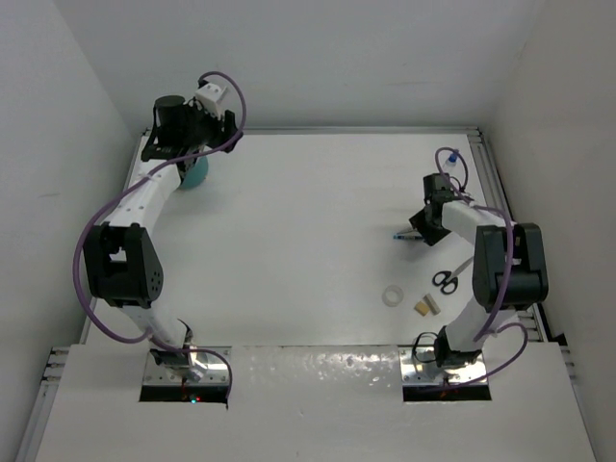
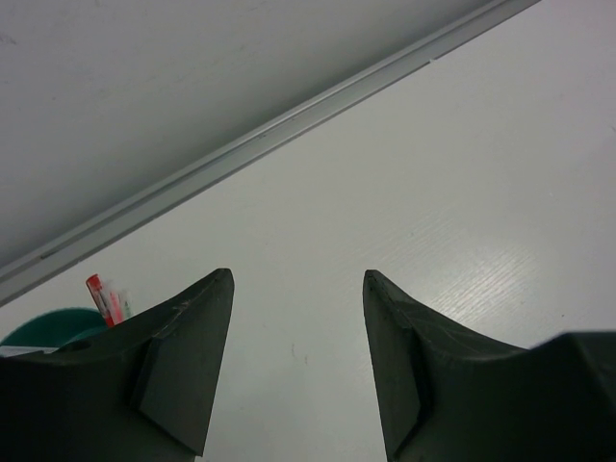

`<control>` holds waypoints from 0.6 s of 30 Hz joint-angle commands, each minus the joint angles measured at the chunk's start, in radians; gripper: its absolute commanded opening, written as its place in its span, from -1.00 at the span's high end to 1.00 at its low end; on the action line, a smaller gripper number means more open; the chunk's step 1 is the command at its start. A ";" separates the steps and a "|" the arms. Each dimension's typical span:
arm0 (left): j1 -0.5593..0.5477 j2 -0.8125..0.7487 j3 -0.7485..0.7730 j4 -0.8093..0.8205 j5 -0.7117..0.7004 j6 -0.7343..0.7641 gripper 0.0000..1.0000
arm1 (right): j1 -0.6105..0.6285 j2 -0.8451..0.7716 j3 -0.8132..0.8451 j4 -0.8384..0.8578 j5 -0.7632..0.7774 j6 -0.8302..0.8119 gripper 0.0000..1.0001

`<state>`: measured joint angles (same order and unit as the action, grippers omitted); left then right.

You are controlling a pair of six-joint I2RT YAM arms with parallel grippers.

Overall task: Sort the stationery into containers
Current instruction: Move the pen to the center of the board.

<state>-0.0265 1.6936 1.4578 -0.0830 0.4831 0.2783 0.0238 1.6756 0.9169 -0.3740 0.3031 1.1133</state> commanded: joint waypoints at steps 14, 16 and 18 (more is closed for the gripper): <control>0.005 -0.057 -0.010 0.060 -0.017 -0.033 -0.08 | -0.019 0.096 -0.007 -0.017 -0.045 0.091 0.22; 0.005 -0.061 -0.010 0.060 -0.017 -0.037 -0.08 | -0.019 0.096 -0.018 -0.035 -0.053 0.089 0.22; 0.008 -0.061 -0.011 0.060 -0.017 -0.042 -0.08 | -0.019 0.095 -0.027 -0.051 -0.048 0.091 0.27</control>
<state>-0.0246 1.6905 1.4498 -0.0704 0.4675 0.2527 0.0093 1.7439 0.9192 -0.3786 0.2619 1.1831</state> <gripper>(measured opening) 0.542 0.376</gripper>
